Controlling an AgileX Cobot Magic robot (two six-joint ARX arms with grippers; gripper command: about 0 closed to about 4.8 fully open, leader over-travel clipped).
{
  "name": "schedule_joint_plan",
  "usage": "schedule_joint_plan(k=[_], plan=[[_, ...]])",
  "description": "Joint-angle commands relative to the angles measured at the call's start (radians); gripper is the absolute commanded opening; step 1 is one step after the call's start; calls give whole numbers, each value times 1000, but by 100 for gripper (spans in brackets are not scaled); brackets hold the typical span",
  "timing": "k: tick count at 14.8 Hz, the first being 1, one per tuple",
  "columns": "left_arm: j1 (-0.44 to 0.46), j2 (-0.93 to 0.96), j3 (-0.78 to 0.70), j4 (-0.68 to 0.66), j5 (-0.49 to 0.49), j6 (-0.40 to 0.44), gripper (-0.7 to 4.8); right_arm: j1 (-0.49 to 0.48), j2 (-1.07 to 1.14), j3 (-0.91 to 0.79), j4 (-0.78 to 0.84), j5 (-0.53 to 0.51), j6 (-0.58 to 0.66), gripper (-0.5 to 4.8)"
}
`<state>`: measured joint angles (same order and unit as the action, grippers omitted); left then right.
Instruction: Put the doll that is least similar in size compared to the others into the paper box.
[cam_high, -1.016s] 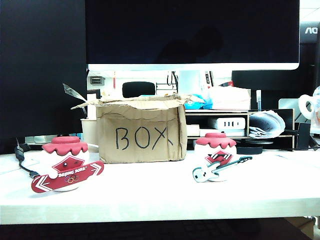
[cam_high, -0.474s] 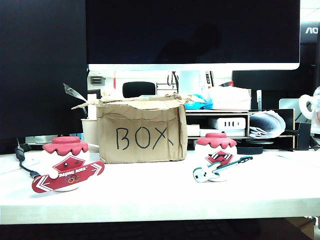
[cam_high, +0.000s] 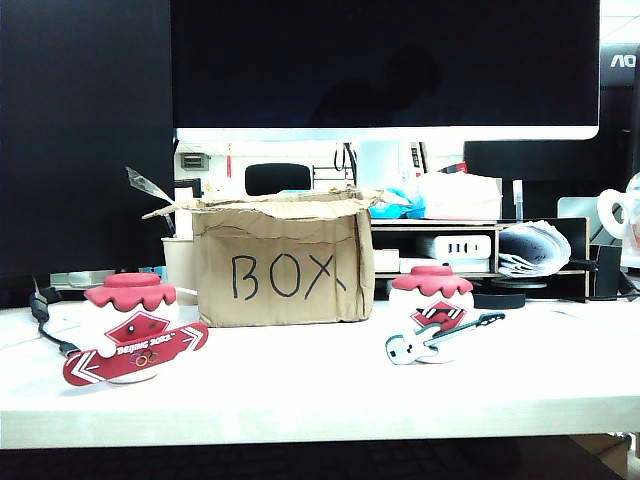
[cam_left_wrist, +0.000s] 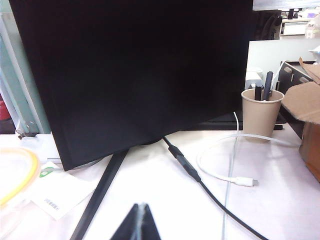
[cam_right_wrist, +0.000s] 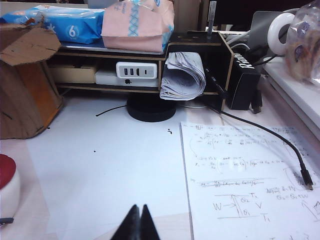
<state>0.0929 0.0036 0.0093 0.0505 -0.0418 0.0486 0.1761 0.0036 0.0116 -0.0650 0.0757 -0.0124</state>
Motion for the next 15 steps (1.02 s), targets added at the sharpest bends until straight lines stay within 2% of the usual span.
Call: schedule_joint_plan(k=[1,9,15], plan=[[2,0,2,11,1,0,-5,-25,0,-4,14,10,5,-1],[2,0,2,11,1,0,-5,-96,0,-4,18,8,4,-1],[2,0,2,11,1,0,-5,-97,0,-4,19,8,5,-1]])
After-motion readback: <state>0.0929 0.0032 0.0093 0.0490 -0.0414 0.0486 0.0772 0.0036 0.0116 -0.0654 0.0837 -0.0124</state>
